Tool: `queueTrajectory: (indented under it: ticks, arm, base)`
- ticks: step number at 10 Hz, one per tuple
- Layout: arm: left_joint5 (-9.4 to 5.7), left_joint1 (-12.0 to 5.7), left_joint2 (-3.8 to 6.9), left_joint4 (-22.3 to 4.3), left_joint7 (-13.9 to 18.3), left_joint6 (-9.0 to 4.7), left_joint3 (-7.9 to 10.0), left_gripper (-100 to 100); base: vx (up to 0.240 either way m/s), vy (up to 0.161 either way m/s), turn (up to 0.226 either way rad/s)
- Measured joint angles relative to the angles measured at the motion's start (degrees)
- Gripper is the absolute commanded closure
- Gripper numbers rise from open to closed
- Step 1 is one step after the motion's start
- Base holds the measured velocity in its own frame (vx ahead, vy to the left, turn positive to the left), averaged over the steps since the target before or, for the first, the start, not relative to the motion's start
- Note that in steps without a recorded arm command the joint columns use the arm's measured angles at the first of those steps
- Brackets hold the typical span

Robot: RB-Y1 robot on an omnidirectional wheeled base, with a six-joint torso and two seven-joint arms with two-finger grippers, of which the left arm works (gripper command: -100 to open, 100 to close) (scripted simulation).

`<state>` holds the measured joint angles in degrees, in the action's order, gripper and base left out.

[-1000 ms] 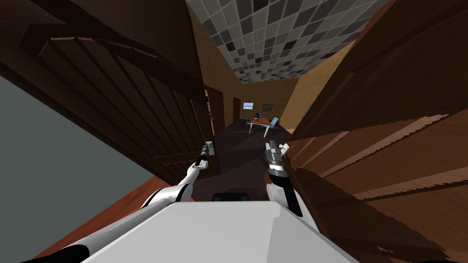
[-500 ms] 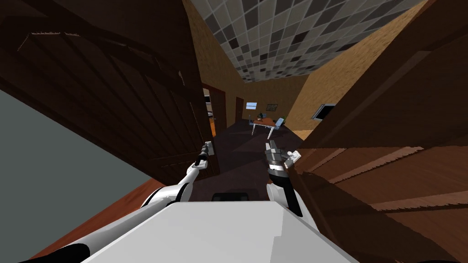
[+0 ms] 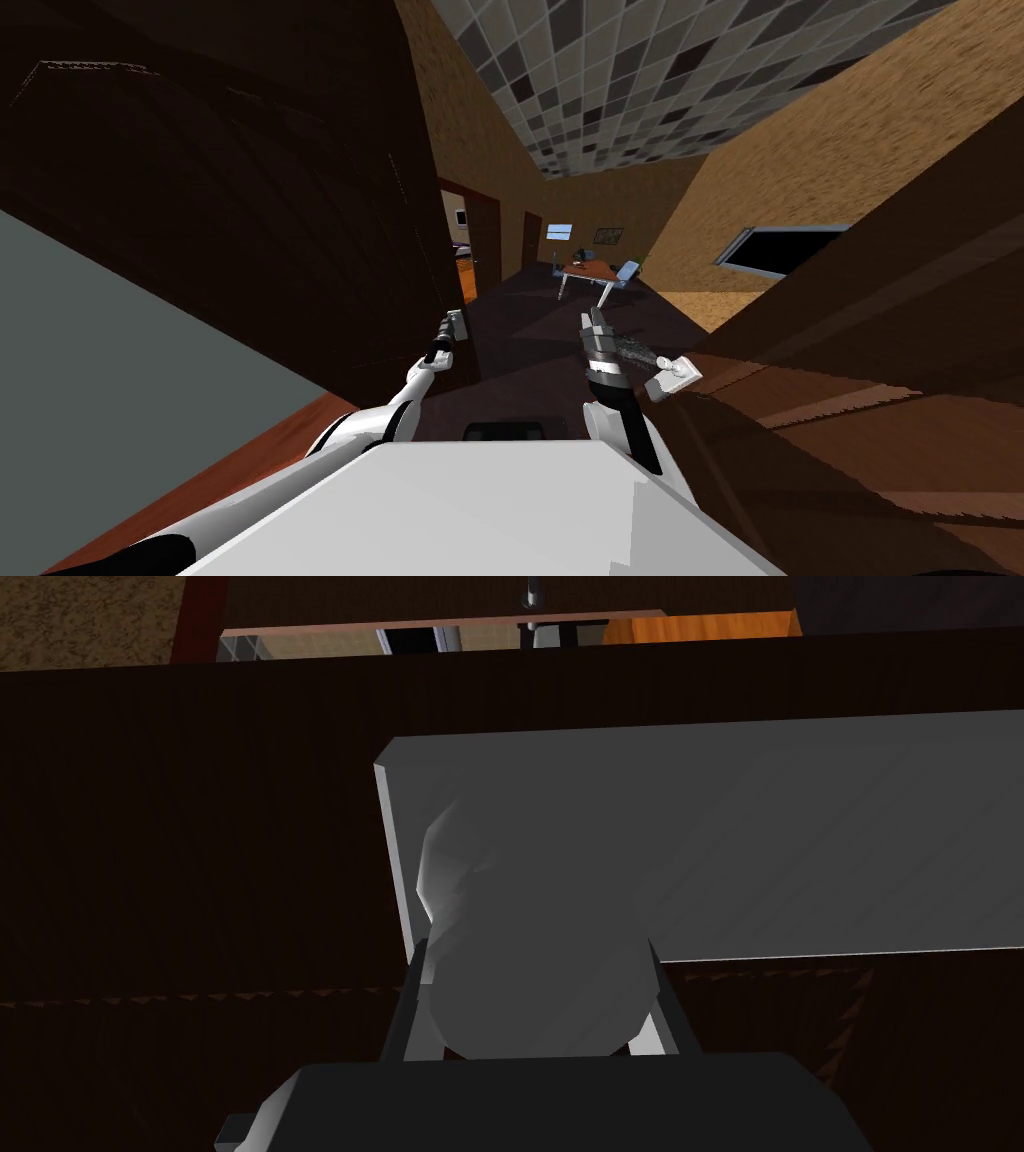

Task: Push the door open

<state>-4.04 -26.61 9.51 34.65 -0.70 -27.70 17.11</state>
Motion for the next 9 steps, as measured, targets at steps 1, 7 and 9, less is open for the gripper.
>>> queueTrajectory:
  ticks: [1, 7, 9]
  arm:
    - [0.09, 0.57, -0.23, 1.0, -0.1, 0.44, 0.32, 100]
    - [0.44, 0.37, 0.45, 0.5, 0.1, 0.43, 2.01, 100]
    - [0.54, 0.17, 0.61, 0.0, 0.0, 0.07, 2.58, 100]
  base:
    - [0.183, -0.093, 0.136]
    - [0.19, -0.09, 0.141]
    - [0.162, -0.088, 0.12]
